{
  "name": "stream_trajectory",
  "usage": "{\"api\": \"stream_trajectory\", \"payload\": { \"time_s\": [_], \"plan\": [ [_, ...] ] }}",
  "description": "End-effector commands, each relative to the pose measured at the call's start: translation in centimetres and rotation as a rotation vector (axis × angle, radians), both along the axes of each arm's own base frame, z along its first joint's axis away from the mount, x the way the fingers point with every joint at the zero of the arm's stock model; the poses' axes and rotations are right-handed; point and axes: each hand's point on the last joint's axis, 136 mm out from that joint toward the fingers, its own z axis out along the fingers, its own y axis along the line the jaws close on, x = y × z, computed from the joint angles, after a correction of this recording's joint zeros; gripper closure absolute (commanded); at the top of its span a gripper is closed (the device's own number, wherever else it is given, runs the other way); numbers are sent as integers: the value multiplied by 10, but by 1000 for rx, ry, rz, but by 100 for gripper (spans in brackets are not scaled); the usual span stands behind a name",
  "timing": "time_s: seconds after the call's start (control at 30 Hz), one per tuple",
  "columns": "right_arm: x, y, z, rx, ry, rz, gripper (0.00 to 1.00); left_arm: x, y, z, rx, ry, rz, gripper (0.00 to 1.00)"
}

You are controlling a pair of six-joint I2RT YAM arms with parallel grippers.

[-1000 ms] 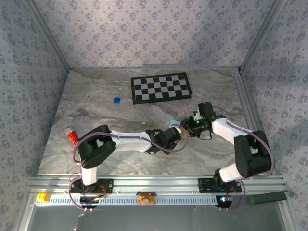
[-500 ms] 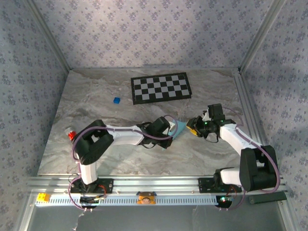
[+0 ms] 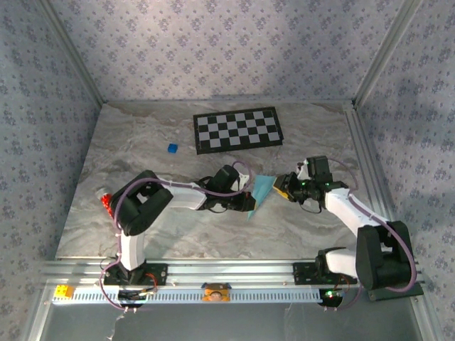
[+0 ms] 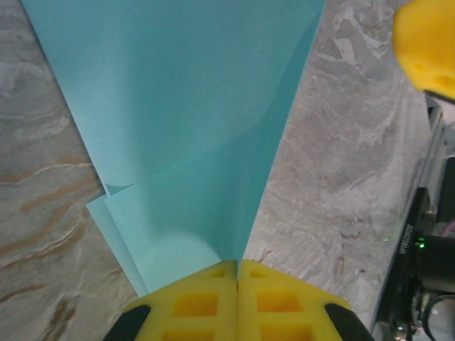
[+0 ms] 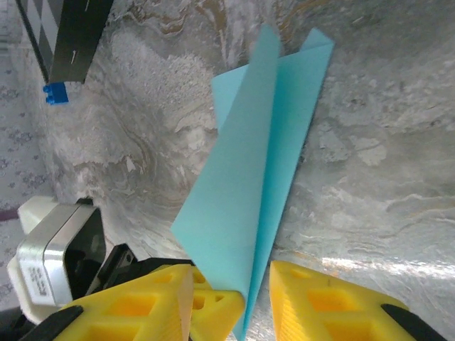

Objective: Fold a paper plane with a square sheet of paper (pick it up from the middle)
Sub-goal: Fold the wing for the fifth time at the center of the table.

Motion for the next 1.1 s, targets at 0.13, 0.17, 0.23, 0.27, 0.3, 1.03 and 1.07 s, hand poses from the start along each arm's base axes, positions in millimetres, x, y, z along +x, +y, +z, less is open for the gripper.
{"api": "stream_trajectory", "payload": {
  "time_s": [0.13, 0.17, 0.23, 0.27, 0.3, 1.03, 1.07],
  "plan": [
    [2, 6, 11, -39, -146, 40, 67, -3, -11, -2, -109, 96, -1, 100],
    [0, 6, 10, -39, -140, 49, 67, -2, -11, -3, -116, 105, 4, 100],
    [-3, 7, 7, -26, -121, 65, 68, -1, -12, -5, -130, 118, 15, 100],
    [-3, 9, 6, -11, -112, 72, 68, -1, -13, -5, -139, 126, 21, 100],
    [-5, 11, 4, 3, -100, 80, 68, 0, -13, -6, -145, 131, 28, 100],
    [-3, 26, -20, 75, -51, 138, 75, 9, -23, -3, -277, 264, 126, 100],
    [-3, 27, -20, 79, -52, 141, 76, 9, -23, -5, -275, 269, 131, 100]
  ]
}}
